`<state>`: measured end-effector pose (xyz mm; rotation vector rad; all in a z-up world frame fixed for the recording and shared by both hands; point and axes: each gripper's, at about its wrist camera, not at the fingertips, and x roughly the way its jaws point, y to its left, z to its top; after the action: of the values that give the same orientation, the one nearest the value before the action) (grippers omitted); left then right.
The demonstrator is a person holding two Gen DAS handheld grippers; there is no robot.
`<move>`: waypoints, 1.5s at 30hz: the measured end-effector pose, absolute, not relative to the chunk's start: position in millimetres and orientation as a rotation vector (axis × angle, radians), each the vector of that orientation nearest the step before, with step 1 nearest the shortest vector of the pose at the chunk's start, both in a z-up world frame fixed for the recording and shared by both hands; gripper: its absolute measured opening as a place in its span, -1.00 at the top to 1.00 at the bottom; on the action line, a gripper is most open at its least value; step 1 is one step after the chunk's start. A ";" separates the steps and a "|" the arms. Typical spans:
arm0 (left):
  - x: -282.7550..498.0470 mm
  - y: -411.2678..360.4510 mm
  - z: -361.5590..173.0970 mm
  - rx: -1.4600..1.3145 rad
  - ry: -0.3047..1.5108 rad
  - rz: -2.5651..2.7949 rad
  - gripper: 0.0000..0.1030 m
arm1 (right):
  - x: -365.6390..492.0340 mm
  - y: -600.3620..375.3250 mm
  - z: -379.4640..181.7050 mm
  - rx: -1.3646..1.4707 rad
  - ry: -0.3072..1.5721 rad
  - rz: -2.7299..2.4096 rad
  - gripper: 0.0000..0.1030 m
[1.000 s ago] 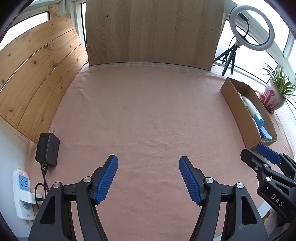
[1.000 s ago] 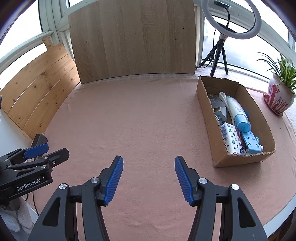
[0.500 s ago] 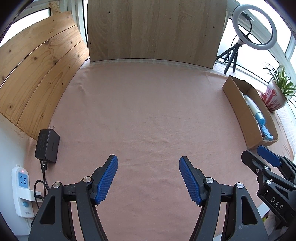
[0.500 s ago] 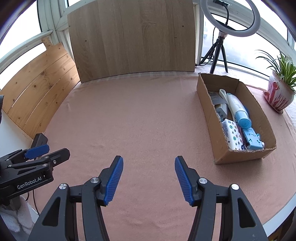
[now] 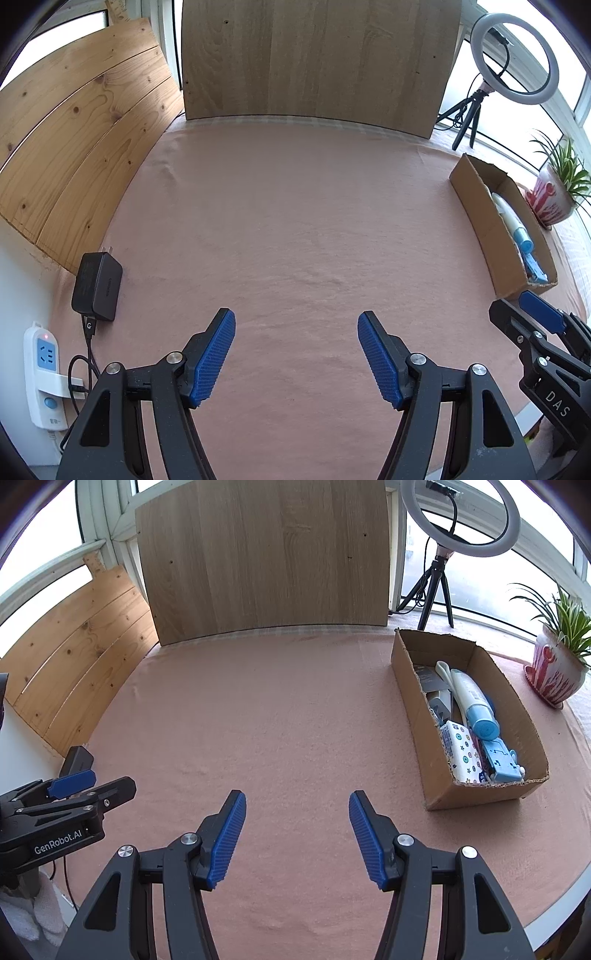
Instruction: Organize objects
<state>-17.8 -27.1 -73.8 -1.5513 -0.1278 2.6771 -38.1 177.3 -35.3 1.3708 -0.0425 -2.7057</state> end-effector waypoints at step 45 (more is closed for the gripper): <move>-31.5 -28.9 -79.7 -1.569 -0.136 2.660 -0.40 | -49.5 175.6 -38.7 1.406 -0.048 -2.708 -0.06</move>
<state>-31.5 -28.9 -79.7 -1.5692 -0.1359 2.6598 -49.5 175.6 -38.7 1.4059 -0.0476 -2.7083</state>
